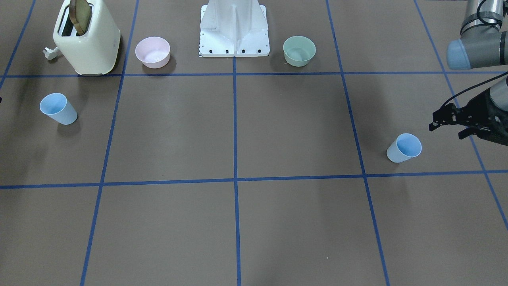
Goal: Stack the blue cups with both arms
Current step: 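Lower the left gripper to one blue cup while the right descends to the other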
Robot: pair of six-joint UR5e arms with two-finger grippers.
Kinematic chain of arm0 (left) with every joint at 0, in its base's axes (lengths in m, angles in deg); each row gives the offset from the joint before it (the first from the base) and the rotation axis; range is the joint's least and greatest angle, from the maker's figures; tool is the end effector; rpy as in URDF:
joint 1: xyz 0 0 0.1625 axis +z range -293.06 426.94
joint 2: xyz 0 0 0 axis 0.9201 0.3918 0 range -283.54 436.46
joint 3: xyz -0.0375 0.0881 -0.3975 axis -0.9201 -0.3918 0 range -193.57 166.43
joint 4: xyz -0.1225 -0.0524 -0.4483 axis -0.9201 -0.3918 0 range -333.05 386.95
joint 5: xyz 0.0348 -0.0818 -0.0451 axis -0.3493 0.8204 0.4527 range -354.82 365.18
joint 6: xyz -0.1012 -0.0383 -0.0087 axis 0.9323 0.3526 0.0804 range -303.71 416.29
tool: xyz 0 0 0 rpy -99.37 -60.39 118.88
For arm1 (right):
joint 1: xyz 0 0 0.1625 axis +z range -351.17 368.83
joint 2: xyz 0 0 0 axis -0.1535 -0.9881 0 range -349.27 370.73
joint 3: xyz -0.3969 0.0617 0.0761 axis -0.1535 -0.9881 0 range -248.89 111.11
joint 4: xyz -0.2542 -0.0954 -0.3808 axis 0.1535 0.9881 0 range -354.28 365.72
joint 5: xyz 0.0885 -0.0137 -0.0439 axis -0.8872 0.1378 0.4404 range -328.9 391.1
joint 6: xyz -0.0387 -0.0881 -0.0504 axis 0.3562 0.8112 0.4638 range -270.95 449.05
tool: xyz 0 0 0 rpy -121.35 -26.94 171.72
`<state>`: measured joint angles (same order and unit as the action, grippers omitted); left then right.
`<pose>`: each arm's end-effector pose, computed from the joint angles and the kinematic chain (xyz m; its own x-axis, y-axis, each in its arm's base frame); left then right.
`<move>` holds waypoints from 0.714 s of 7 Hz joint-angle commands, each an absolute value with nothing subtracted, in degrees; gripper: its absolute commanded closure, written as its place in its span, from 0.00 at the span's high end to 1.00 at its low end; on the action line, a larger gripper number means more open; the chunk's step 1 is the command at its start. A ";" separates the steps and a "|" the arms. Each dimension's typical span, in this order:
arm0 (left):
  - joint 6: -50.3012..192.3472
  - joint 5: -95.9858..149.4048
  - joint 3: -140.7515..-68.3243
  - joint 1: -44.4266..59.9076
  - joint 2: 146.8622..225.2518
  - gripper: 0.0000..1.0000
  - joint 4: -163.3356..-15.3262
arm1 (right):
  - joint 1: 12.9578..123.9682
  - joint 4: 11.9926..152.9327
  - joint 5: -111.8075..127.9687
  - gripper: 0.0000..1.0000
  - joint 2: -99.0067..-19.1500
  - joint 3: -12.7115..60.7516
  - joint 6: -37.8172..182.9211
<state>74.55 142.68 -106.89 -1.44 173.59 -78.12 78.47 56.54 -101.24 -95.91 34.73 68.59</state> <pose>0.1765 -0.5896 0.5101 0.5894 0.2540 -0.7669 -0.1558 0.9672 0.2006 -0.1032 -0.4507 0.5838 0.6180 -0.3253 0.7157 0.0693 0.9294 0.3626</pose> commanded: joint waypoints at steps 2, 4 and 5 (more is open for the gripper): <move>76.24 142.46 -105.60 0.21 174.28 0.97 -78.78 | 75.19 56.61 -103.62 0.97 -94.30 35.17 67.87; 81.41 142.38 -105.50 1.80 176.47 0.96 -78.87 | 75.19 55.30 -103.11 0.95 -94.39 35.79 68.39; 81.43 142.46 -104.72 1.90 177.35 0.97 -78.61 | 75.19 52.59 -103.11 0.98 -94.65 35.70 68.05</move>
